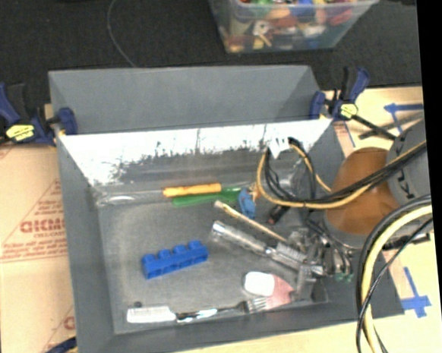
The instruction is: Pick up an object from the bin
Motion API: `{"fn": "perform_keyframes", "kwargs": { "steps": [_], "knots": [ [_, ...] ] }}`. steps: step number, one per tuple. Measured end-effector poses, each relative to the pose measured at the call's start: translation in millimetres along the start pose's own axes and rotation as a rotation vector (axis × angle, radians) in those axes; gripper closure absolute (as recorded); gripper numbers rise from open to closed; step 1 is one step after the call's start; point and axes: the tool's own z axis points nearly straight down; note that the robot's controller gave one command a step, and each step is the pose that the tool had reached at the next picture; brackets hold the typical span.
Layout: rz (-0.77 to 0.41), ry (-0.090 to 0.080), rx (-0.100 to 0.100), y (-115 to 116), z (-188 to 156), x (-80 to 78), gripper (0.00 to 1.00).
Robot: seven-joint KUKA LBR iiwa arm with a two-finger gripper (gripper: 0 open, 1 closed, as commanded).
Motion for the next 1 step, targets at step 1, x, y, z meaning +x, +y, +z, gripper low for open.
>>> {"fn": "perform_keyframes", "kwargs": {
  "steps": [1],
  "knots": [
    [-0.046,-0.005,0.001,13.2,-40.9,1.9,0.00]
  ]
}}
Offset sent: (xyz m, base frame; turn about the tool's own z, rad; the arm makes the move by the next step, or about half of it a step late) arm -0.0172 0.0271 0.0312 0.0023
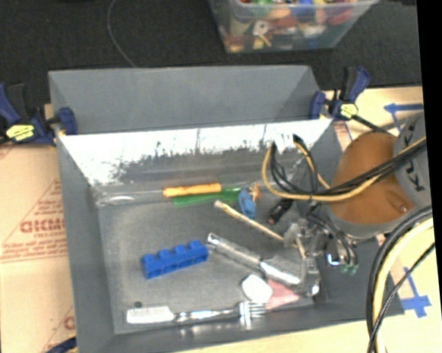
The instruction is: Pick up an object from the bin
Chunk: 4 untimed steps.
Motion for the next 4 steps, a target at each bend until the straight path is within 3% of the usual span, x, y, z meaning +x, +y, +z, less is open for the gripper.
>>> {"fn": "perform_keyframes", "kwargs": {
  "steps": [1,2,3,4],
  "knots": [
    [0.045,0.008,-0.001,10.4,9.6,19.6,0.00],
    [-0.014,-0.003,0.002,17.0,39.0,17.9,0.00],
    [0.570,0.000,0.001,26.0,38.4,11.6,1.00],
    [0.569,0.000,0.001,26.0,38.4,11.6,1.00]
  ]
}}
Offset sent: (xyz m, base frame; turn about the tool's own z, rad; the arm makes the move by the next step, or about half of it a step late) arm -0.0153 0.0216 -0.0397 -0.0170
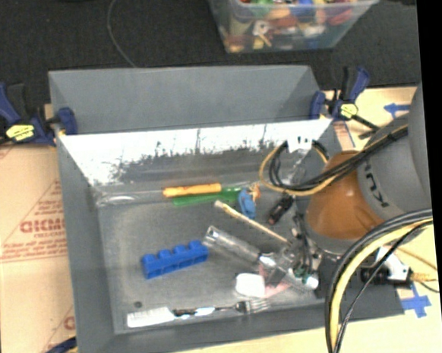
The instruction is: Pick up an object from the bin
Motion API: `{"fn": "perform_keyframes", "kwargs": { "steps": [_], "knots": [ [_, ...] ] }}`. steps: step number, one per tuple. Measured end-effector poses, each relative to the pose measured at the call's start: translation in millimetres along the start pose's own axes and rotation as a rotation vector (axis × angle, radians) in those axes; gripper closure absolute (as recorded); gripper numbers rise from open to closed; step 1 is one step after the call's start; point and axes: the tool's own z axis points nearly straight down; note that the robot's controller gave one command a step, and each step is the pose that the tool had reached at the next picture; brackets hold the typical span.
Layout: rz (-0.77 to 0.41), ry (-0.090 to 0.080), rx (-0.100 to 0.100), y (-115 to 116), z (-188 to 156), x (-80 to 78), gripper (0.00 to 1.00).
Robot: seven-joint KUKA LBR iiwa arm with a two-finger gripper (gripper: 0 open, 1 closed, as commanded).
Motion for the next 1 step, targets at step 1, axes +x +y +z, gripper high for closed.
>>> {"fn": "perform_keyframes", "kwargs": {
  "steps": [1],
  "knots": [
    [-0.003,0.001,0.001,-0.9,-10.8,0.5,1.00]
  ]
}}
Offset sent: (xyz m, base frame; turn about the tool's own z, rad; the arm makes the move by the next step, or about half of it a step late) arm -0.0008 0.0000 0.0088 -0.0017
